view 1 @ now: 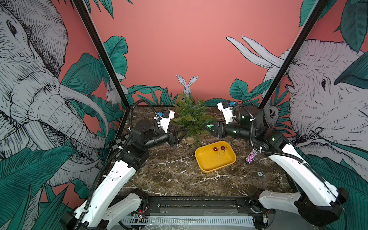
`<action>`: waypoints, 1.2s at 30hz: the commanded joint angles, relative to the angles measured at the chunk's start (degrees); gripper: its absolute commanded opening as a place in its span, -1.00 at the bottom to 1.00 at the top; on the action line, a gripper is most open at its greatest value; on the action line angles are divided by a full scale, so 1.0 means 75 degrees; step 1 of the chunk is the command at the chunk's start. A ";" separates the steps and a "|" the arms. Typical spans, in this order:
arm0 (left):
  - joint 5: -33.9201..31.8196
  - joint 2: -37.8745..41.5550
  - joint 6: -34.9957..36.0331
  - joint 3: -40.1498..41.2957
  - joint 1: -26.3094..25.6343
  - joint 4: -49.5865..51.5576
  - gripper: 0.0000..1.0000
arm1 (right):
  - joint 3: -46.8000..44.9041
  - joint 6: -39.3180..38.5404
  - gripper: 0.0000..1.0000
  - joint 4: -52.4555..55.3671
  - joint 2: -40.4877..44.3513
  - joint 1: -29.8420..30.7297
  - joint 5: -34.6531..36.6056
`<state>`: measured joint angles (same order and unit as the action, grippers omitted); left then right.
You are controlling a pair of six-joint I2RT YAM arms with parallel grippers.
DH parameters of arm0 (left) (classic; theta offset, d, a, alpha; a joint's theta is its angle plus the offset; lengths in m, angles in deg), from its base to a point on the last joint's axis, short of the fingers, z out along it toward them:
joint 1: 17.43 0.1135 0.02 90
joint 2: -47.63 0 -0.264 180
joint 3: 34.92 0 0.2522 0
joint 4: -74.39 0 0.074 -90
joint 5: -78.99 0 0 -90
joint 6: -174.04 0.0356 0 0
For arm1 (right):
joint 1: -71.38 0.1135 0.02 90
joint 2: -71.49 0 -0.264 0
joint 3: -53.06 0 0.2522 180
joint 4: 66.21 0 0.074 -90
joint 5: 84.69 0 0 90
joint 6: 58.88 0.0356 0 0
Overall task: Decorate the small christmas tree with ornaments
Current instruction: Pick up an ornament from the container, then hang an ornament on the christmas tree.
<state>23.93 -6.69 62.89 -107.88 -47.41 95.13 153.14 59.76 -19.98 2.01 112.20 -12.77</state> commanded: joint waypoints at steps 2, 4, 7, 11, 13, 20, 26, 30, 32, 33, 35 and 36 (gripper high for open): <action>0.0091 -0.0171 0.0264 -0.0724 -0.0037 0.0178 0.03 | 0.0561 -0.0163 0.16 -0.0006 -0.0191 -0.0044 -0.0069; 0.0048 -0.0355 0.0394 -0.1092 -0.0023 0.0390 0.03 | 0.0897 -0.0219 0.16 0.0071 -0.0369 -0.0084 -0.0085; 0.0004 -0.0812 0.0675 -0.1858 0.0010 0.0987 0.04 | 0.1385 -0.0185 0.16 0.0065 -0.0660 -0.0217 -0.0137; -0.0004 -0.1379 0.0791 -0.2668 0.0136 0.1143 0.03 | 0.2386 -0.0162 0.16 0.0152 -0.1283 -0.0442 -0.0290; 0.0183 -0.1633 0.0770 -0.2992 0.0264 0.1088 0.01 | 0.2908 -0.0182 0.16 0.0238 -0.1653 -0.0529 -0.0426; 0.1201 -0.2495 0.0448 -0.3910 0.0902 0.0616 -0.05 | 0.4528 -0.0173 0.16 0.0464 -0.2735 -0.0827 -0.0764; 0.1767 -0.3316 0.0411 -0.4668 0.1020 0.0512 -0.05 | 0.4803 0.0254 0.16 -0.0141 -0.3295 -0.1134 -0.1300; 0.2043 -0.3841 0.0312 -0.4903 0.1020 0.0316 0.02 | 0.4905 0.0530 0.16 -0.0377 -0.3502 -0.1247 -0.1436; 0.2137 -0.4027 0.0176 -0.4898 0.1017 0.0101 0.02 | 0.4931 0.0649 0.16 -0.0503 -0.3583 -0.1291 -0.1522; 0.2170 -0.4089 0.0111 -0.4882 0.1020 -0.0003 0.02 | 0.4932 0.0726 0.16 -0.0567 -0.3600 -0.1315 -0.1526; 0.2244 -0.4184 -0.0042 -0.4844 0.1010 -0.0290 -0.01 | 0.4920 0.0838 0.16 -0.0728 -0.3642 -0.1339 -0.1589; 0.2256 -0.4222 -0.0097 -0.4848 0.1003 -0.0383 -0.02 | 0.4909 0.0887 0.16 -0.0834 -0.3643 -0.1352 -0.1625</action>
<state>38.24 -38.78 63.98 -143.16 -39.85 96.91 188.09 64.24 -20.68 -25.81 102.45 -22.89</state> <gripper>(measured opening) 0.494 0.580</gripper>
